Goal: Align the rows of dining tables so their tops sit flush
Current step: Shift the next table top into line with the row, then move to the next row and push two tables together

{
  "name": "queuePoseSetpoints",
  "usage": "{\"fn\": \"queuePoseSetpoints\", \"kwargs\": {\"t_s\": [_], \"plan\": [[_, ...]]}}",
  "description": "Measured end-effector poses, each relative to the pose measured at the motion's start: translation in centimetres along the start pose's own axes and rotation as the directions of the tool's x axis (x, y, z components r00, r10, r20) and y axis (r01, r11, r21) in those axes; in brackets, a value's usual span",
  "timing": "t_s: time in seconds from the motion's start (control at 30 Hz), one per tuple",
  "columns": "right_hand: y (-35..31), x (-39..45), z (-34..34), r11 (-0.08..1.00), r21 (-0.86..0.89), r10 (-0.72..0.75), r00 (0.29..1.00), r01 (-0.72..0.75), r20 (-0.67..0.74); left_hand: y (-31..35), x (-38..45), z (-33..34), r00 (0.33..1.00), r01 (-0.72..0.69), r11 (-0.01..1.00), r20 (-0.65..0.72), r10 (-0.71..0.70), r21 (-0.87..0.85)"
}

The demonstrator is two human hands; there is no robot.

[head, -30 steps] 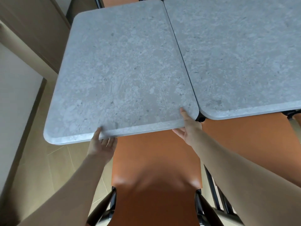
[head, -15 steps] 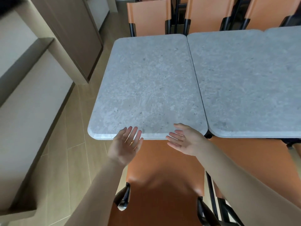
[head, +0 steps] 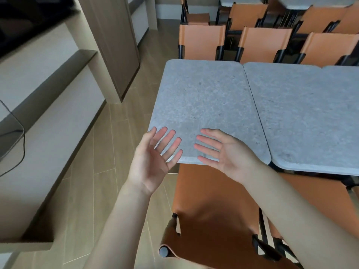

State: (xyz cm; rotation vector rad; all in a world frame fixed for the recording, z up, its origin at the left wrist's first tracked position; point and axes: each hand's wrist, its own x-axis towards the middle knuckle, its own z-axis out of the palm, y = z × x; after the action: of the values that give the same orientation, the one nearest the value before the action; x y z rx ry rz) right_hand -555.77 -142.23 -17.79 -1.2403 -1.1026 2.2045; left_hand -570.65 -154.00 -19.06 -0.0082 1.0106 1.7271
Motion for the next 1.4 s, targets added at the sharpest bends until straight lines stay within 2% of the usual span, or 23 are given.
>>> {"fn": "queuePoseSetpoints", "kwargs": {"t_s": [0.1, 0.2, 0.37, 0.53, 0.73, 1.0, 1.2, 1.4], "plan": [[1.4, -2.3, 5.9, 0.982, -0.121, -0.142, 0.990, 0.143, 0.018, 3.9, -3.4, -2.8, 0.990, -0.140, 0.955, 0.037, 0.135, 0.262], [3.1, -4.8, 11.4, 0.936, -0.208, -0.281, 0.959, 0.283, 0.038, 8.1, -6.8, -6.0, 0.960, -0.279, 0.847, 0.121, 0.251, 0.453], [5.1, -8.0, 19.2, 0.862, -0.275, -0.413, 0.905, 0.425, 0.103, 14.3, -11.6, -10.7, 0.893, -0.448, 0.664, 0.268, 0.361, 0.598], [5.3, -9.3, 23.7, 0.795, -0.333, -0.481, 0.861, 0.508, 0.165, 18.6, -13.3, -12.6, 0.836, -0.546, 0.538, 0.374, 0.402, 0.642], [4.0, -8.2, 26.1, 0.777, -0.332, -0.533, 0.840, 0.534, 0.102, 21.3, -11.2, -12.0, 0.800, -0.600, 0.493, 0.476, 0.365, 0.630], [0.5, -1.8, 27.8, 0.790, -0.302, -0.572, 0.818, 0.533, -0.054, 25.6, -2.7, -9.5, 0.766, -0.635, 0.472, 0.577, 0.283, 0.612], [-4.6, 5.9, 30.2, 0.802, -0.274, -0.580, 0.801, 0.531, -0.145, 31.1, 6.1, -6.8, 0.762, -0.633, 0.457, 0.606, 0.227, 0.625], [-10.4, 12.6, 32.4, 0.797, -0.281, -0.588, 0.793, 0.535, -0.159, 36.5, 13.6, -3.8, 0.747, -0.650, 0.429, 0.631, 0.209, 0.627]]}}
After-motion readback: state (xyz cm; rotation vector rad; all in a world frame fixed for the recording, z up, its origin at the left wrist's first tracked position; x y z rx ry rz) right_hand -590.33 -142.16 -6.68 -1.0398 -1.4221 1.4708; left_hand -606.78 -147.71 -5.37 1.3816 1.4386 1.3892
